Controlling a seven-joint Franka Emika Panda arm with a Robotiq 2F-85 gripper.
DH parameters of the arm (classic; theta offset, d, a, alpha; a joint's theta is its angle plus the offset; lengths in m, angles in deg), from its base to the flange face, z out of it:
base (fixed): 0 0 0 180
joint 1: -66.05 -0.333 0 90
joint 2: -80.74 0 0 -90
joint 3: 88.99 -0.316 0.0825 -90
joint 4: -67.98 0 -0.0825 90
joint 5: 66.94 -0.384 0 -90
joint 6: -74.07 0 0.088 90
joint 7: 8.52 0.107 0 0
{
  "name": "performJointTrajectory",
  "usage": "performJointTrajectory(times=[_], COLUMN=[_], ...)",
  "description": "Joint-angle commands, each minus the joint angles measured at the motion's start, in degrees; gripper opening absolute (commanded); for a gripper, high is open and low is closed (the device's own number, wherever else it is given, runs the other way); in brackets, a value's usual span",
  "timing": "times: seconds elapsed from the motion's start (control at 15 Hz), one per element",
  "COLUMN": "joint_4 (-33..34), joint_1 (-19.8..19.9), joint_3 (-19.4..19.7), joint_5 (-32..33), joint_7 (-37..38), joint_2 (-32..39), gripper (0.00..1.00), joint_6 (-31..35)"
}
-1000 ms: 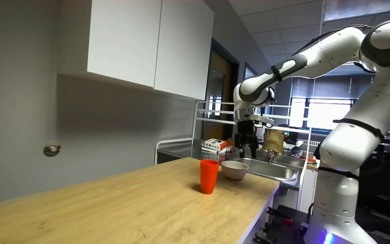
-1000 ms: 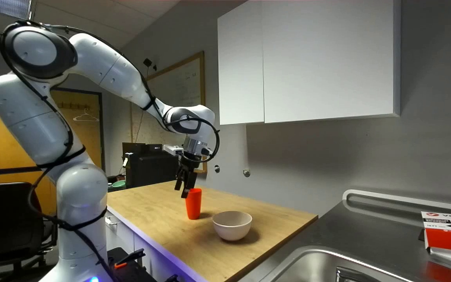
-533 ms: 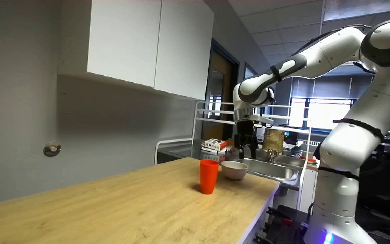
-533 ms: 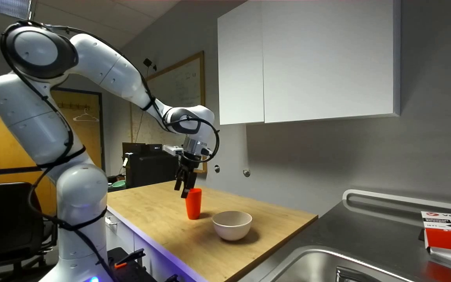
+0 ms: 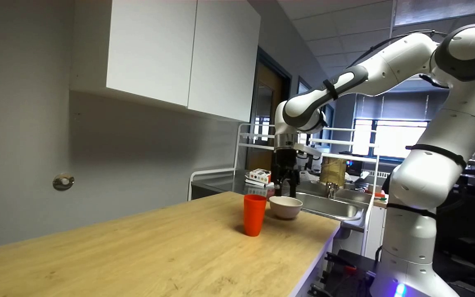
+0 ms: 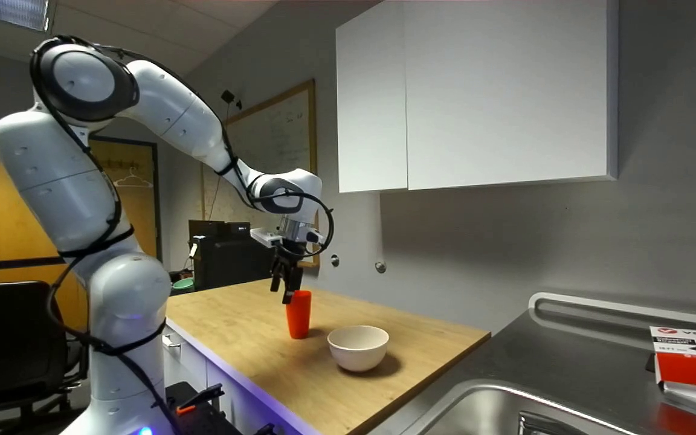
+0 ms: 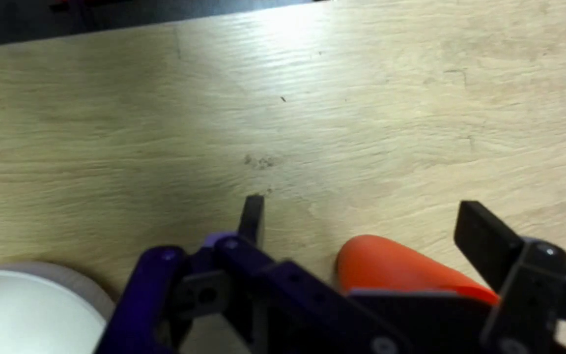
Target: Pour the contents of the cup into the bowl
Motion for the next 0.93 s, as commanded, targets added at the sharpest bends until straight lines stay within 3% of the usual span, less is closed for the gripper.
performJointTrajectory(times=[0.0, 0.33, 0.87], joint_4=[0.8, 1.6, 3.4], joint_1=[-2.4, -4.4, -4.7], joint_3=[-2.5, -6.3, -11.4], joint_5=[-2.1, 0.1, 7.9], joint_7=[0.8, 3.4, 10.4], joint_2=[2.0, 4.1, 3.8], gripper=[1.0, 1.0, 1.0], joint_6=[4.9, 9.5, 9.8])
